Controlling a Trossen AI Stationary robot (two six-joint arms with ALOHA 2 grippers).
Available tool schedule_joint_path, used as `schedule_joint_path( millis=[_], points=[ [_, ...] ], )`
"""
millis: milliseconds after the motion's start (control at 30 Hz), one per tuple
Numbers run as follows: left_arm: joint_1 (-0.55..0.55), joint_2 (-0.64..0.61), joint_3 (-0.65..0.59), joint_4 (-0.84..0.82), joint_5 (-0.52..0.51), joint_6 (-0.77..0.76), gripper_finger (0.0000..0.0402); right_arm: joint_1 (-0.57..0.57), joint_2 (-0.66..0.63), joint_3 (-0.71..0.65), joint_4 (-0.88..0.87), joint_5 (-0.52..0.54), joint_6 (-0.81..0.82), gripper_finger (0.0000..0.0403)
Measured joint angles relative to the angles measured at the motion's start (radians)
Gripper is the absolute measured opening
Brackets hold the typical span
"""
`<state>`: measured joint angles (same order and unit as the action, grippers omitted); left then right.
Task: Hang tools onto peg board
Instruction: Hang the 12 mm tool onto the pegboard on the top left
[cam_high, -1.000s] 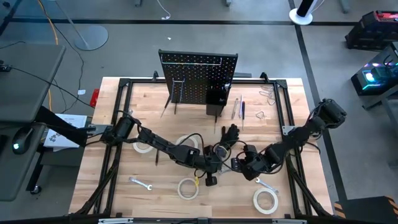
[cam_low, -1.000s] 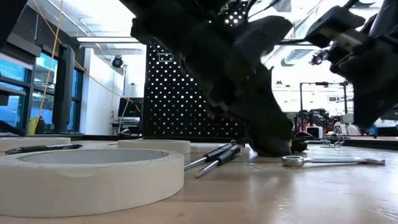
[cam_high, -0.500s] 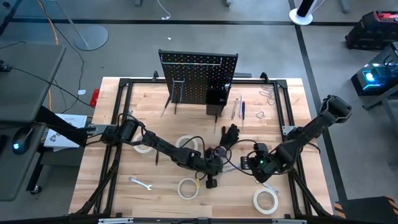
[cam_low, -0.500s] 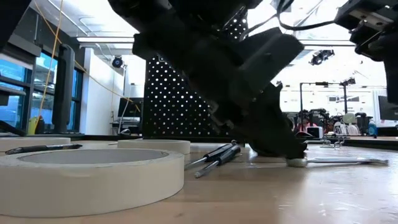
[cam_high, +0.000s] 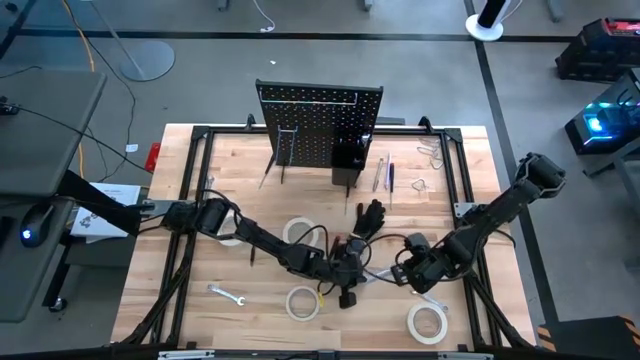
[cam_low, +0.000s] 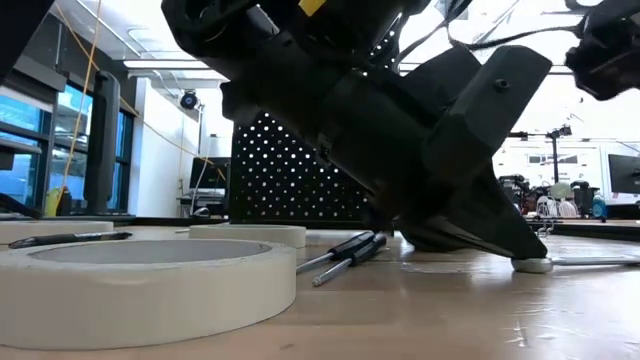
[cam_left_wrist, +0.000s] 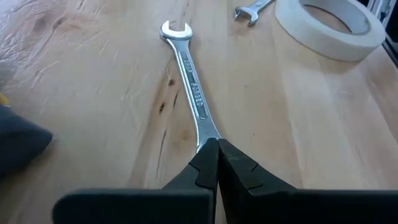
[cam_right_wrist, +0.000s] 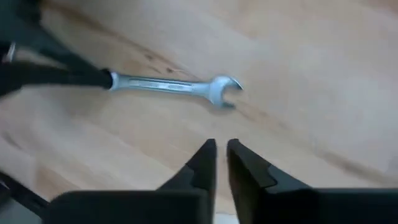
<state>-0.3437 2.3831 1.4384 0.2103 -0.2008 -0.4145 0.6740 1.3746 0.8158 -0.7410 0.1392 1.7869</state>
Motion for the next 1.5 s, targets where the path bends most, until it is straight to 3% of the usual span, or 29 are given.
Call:
schedule_joint_path(
  millis=[300, 400, 500, 700, 767, 900, 933, 1200, 1500],
  points=[
    [0.003, 0.010, -0.005, 0.079, 0.000, 0.064, 0.0000, -0.031, 0.128, 0.000, 0.062, -0.015, -0.970, 0.0210],
    [0.006, 0.011, -0.005, 0.084, -0.011, 0.065, 0.0000, -0.043, 0.193, 0.000, 0.106, -0.063, -1.204, 0.0238],
    [0.008, 0.011, -0.005, 0.087, -0.022, 0.055, 0.0000, -0.055, 0.263, 0.001, 0.170, -0.091, -1.309, 0.0244],
    [0.009, 0.016, -0.008, 0.129, -0.052, 0.051, 0.0000, -0.072, 0.361, 0.016, 0.219, -0.079, -1.323, 0.0220],
    [0.009, 0.017, -0.008, 0.133, -0.073, 0.050, 0.0000, -0.071, 0.362, 0.016, 0.223, -0.069, -1.324, 0.0179],
    [0.010, 0.018, -0.009, 0.139, -0.092, 0.035, 0.0000, -0.066, 0.370, 0.015, 0.259, -0.047, -1.307, 0.0040],
    [0.009, 0.016, -0.010, 0.139, -0.091, 0.036, 0.0000, -0.064, 0.370, 0.015, 0.262, -0.046, -1.295, 0.0025],
    [0.012, -0.063, -0.016, 0.094, -0.089, 0.111, 0.0000, -0.051, 0.379, 0.033, 0.228, -0.041, -1.133, 0.0005],
    [0.012, -0.386, -0.013, -0.286, -0.213, 0.351, 0.0000, -0.067, 0.327, 0.166, 0.000, -0.014, -1.005, 0.0005]
  ],
)
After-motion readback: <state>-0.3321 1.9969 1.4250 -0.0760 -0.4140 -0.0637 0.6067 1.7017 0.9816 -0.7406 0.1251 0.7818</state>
